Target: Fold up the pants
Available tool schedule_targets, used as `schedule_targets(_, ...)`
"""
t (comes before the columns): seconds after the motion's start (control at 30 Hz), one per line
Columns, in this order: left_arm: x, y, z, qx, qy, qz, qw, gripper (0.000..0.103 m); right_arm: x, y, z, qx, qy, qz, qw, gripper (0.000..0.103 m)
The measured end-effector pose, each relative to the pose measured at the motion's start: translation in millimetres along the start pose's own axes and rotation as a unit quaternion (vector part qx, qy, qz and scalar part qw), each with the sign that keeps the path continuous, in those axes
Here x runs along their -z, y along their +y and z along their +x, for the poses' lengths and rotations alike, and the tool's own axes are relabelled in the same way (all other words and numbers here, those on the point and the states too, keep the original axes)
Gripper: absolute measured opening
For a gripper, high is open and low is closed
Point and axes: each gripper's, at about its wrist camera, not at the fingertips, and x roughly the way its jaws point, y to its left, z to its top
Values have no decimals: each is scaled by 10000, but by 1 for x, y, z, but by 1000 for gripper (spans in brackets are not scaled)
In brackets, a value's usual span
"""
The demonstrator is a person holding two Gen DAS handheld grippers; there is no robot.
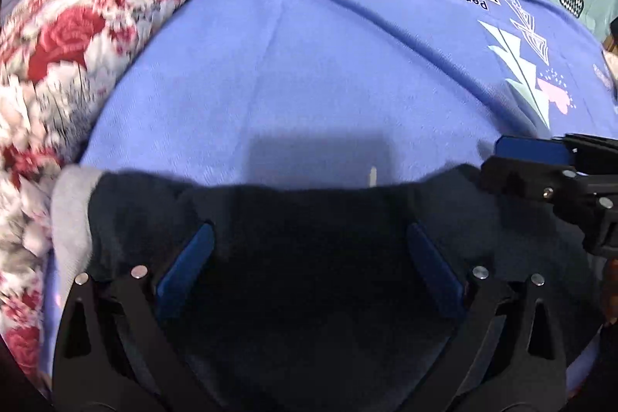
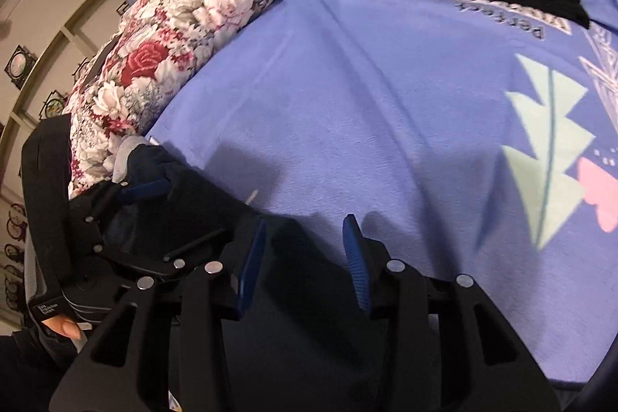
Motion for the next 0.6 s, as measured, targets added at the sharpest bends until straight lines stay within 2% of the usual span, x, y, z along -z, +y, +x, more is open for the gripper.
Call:
schedule_targets(0.17,8,1,-2,20,7,117,9999,101,8,15,18,52,361,-364,9987,42)
schedule_targets(0.3,11,5,-8,128,0,64,9999,101,14,30,19,264,294,-788,9961,18)
schedule_targets(0.43,12,16,-25,220,-195,-95,9995,101,13,41,-8,473,-398,-1056,9925,15)
schedule_targets(0.47,11,19,-25,212,-229,-147,9994,101,12,41,-10,499,-462,-1096,9917,15)
schedule_targets(0.57,10,26,-13,85,-49,-209,9997,101,11,32,13,767,-212,-1061,9912,15)
schedule_targets(0.6,12,25,-10,63,-41,-166,9998,101,12,30,23,888,-142,-1095,9899,19)
